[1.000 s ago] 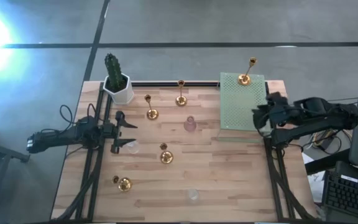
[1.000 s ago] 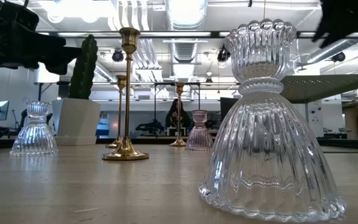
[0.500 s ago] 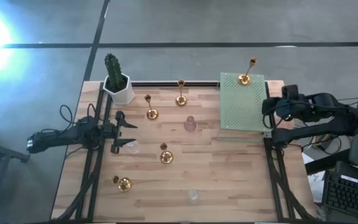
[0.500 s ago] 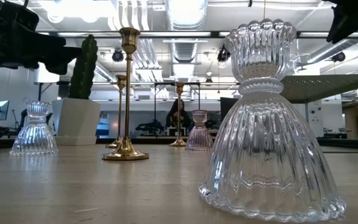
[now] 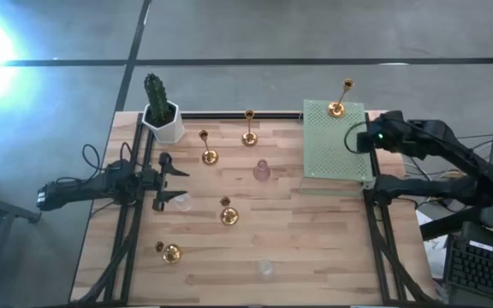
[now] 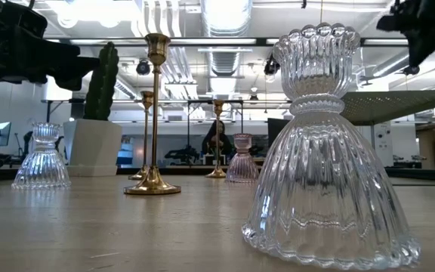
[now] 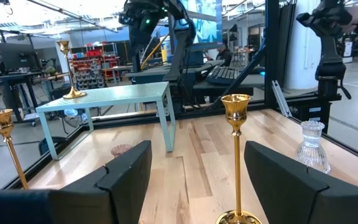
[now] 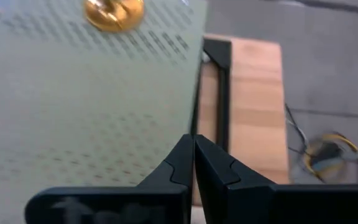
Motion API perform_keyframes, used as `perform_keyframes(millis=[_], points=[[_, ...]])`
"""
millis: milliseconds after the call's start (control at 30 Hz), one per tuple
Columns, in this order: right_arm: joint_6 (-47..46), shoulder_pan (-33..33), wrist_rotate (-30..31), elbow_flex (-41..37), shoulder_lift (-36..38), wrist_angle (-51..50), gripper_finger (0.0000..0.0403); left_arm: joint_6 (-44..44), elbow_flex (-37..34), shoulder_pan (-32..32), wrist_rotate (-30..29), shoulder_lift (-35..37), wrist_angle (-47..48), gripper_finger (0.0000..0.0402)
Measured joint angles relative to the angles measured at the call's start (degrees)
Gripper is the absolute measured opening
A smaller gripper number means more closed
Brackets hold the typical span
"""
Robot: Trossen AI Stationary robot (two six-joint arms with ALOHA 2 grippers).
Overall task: Pick & Place candle stick holders
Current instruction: Adjust the shelf
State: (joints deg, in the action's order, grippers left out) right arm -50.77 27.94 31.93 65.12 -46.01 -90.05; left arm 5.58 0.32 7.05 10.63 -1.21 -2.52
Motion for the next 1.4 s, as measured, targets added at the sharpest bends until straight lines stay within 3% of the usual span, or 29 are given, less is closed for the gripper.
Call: perform_keyframes(millis=[333, 467, 733, 1067, 1400], points=[[9.8, 15.3, -5.6, -5.0, 0.5, 1.5, 0.0008, 0.0, 0.0, 0.0, 0.0, 0.0, 0.0, 0.0262], [14.8, 18.9, -8.3, -8.0, -0.1, 8.8, 0.0008, 0.0, 0.0, 0.0, 0.0, 0.0, 0.0, 0.0262], [24.4, 28.5, -8.1, -11.5, -5.4, 16.1, 0.0008, 0.0, 0.0, 0.0, 0.0, 0.0, 0.0, 0.0262], [37.7, 36.4, -9.2, -11.5, -6.2, 22.1, 0.0008, 0.0, 0.0, 0.0, 0.0, 0.0, 0.0, 0.0262], [40.9, 44.1, -15.4, -12.5, -10.6, 27.7, 0.0008, 0.0, 0.0, 0.0, 0.0, 0.0, 0.0, 0.0262]])
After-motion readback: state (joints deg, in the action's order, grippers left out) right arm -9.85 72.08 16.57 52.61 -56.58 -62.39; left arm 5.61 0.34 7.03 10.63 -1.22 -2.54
